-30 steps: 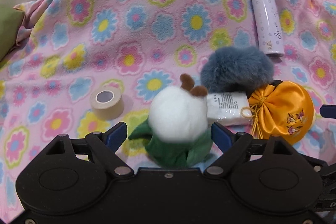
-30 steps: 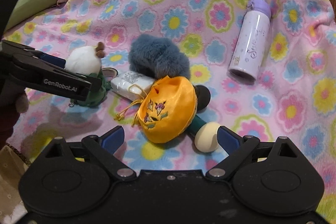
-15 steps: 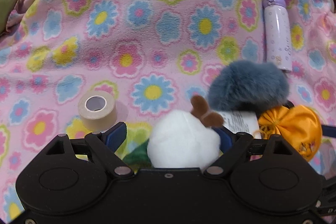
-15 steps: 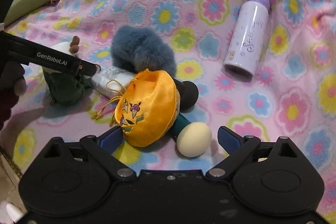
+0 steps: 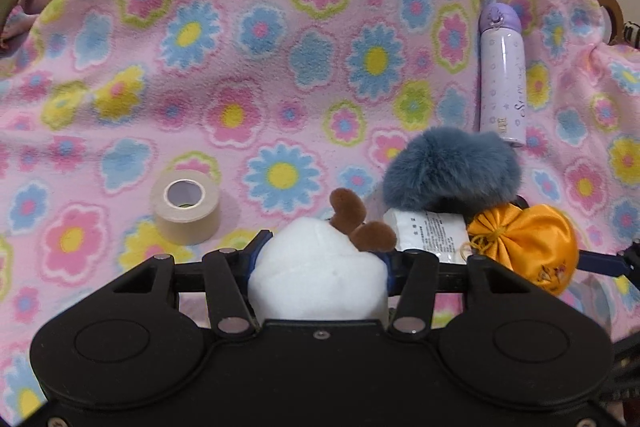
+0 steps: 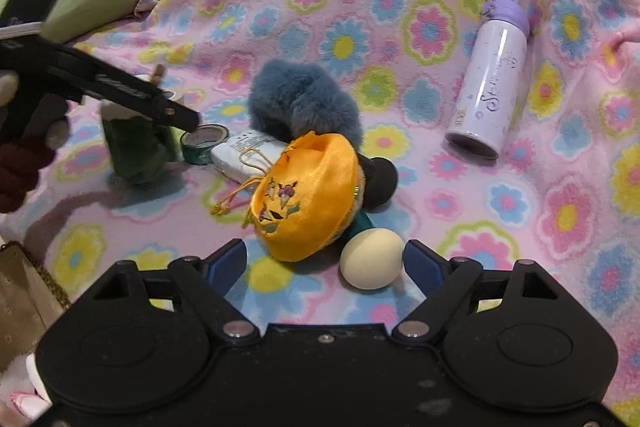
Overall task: Organize soft objects
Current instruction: 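Grasp the white-and-green plush with the left tool while the right tool grasps the cream ball toy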
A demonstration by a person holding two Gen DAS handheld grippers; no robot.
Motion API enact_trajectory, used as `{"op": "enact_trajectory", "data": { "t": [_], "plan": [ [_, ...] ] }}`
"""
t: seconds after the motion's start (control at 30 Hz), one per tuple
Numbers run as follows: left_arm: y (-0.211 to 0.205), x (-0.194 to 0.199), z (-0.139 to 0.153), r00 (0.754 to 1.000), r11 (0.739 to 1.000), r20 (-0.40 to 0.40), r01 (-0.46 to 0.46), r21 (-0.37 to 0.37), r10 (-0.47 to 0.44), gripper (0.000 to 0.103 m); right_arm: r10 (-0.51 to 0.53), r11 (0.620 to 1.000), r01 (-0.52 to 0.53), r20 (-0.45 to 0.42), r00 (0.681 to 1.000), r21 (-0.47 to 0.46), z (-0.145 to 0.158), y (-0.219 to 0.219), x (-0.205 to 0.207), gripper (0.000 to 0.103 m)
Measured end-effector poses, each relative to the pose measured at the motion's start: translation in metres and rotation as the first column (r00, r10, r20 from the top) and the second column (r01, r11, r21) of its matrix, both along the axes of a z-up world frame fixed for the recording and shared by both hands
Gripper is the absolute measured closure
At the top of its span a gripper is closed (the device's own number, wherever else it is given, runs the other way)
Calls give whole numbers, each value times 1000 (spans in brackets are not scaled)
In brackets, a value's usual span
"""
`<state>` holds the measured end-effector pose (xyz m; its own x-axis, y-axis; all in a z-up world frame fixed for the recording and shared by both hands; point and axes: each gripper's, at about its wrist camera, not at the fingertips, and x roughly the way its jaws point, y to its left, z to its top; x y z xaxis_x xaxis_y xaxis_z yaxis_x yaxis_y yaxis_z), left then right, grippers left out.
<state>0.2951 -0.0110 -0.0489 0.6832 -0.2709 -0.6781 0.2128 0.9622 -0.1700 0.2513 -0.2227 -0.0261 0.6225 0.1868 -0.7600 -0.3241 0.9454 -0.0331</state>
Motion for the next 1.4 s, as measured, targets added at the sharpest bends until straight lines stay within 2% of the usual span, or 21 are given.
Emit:
{"op": "enact_trajectory", "data": {
  "t": [0.2,0.3,0.37,0.43,0.57,0.73,0.87,1.07,1.2,1.27,1.3,1.4],
  "plan": [
    [8,-14,5,999,999,-2,44,-11,-44,52,-104,994,104,-7,995,16,-5,-21,9,21],
    [3,-14,-2,998,998,-13,62,33,-61,51,-122,993,122,-3,993,-3,-10,-20,13,31],
    [-1,-14,-7,997,996,-21,71,49,-70,50,-128,992,128,-1,992,-6,-12,-19,17,33],
    [-2,-15,-8,997,996,-25,72,48,-71,44,-130,991,130,-3,992,7,-13,-18,21,42],
    [-1,-20,-5,997,996,-18,79,38,-78,39,-131,991,131,-4,991,5,-15,-17,29,47],
    [0,-30,-3,995,994,5,95,62,-95,30,-167,985,166,-8,986,-38,-21,-17,33,65],
    [-2,-33,-4,996,993,13,91,79,-93,29,-180,983,179,-3,984,-35,-22,-17,33,65],
    [-6,-25,-11,997,994,-11,76,75,-75,29,-177,979,179,27,984,-95,-27,-7,35,61],
    [-4,-25,-15,998,996,-31,59,66,-57,30,-199,976,201,24,980,-83,-28,-8,37,60],
    [-2,-25,-16,998,997,-37,46,65,-44,36,-206,975,208,21,978,-75,-27,-10,38,61],
    [-1,-25,-16,999,997,-35,34,71,-32,42,-208,975,209,20,978,-72,-26,-10,38,63],
    [5,-23,-15,999,999,-42,16,51,-14,45,-218,974,218,9,976,-62,-23,-10,36,67]
  ]
}}
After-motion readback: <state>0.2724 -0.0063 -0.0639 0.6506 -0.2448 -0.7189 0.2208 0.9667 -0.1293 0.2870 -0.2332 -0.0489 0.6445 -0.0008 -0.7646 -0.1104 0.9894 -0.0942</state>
